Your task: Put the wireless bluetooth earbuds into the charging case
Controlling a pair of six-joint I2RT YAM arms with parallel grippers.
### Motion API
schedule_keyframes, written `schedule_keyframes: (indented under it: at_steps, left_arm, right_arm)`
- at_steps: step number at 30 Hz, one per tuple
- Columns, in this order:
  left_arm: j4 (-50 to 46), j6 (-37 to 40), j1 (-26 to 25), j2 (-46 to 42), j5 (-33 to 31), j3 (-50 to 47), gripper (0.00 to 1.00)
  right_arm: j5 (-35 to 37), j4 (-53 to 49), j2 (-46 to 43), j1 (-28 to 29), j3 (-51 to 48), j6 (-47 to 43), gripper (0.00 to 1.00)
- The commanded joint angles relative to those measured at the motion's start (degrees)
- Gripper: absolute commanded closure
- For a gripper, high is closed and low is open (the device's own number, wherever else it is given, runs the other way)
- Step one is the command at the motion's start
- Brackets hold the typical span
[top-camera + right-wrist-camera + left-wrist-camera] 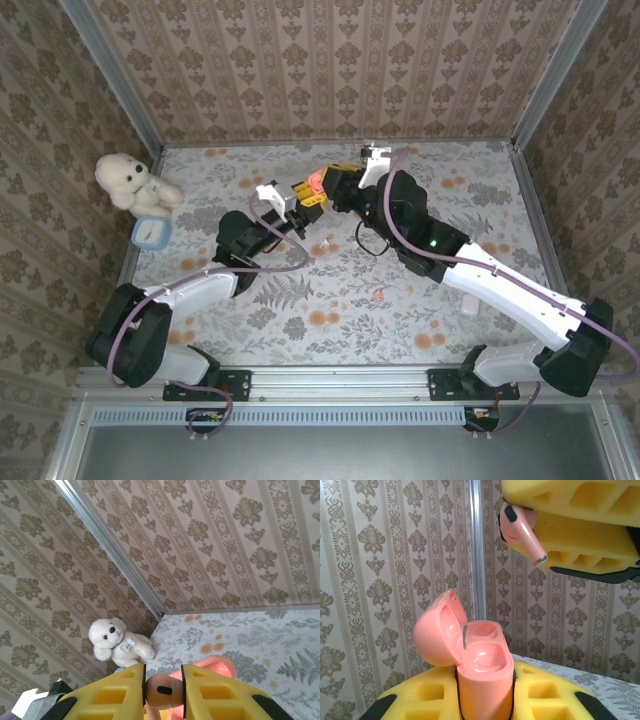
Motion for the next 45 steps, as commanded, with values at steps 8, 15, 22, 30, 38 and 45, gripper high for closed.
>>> schedule_keyframes:
  at_steps: [8, 15, 22, 30, 38, 45]
  left_arm:
    - [-2.5, -1.1, -0.6, -1.4, -0.4, 3.1, 1.0]
    - [-3.1, -1.3, -0.7, -1.6, -0.5, 3.4, 1.0]
    - [-3.5, -1.3, -0.9, -1.7, -0.6, 3.6, 1.0]
    - [-3.7, -1.3, -1.1, -2.2, -0.5, 3.7, 1.0]
    - [-4.2, -0.9, -1.3, -3.0, -0.4, 3.5, 1.0]
    - [-4.3, -0.8, -1.4, -3.3, -0.4, 3.2, 1.0]
  right_arm:
    - [-1.4, 11.6, 1.6, -0.2, -4.7, -1.9, 0.78]
    - [-0.8, 13.5, 2.6, -0.2, -6.3, -1.7, 0.79]
    - [-0.1, 14.5, 3.0, -0.2, -7.1, -2.2, 0.79]
    - [1.5, 14.8, 3.6, -0.2, -7.8, -3.2, 0.79]
    - [3.3, 14.8, 4.0, -0.3, -8.1, -4.0, 0.79]
    - [3.9, 14.8, 4.1, -0.7, -8.6, -4.2, 0.8]
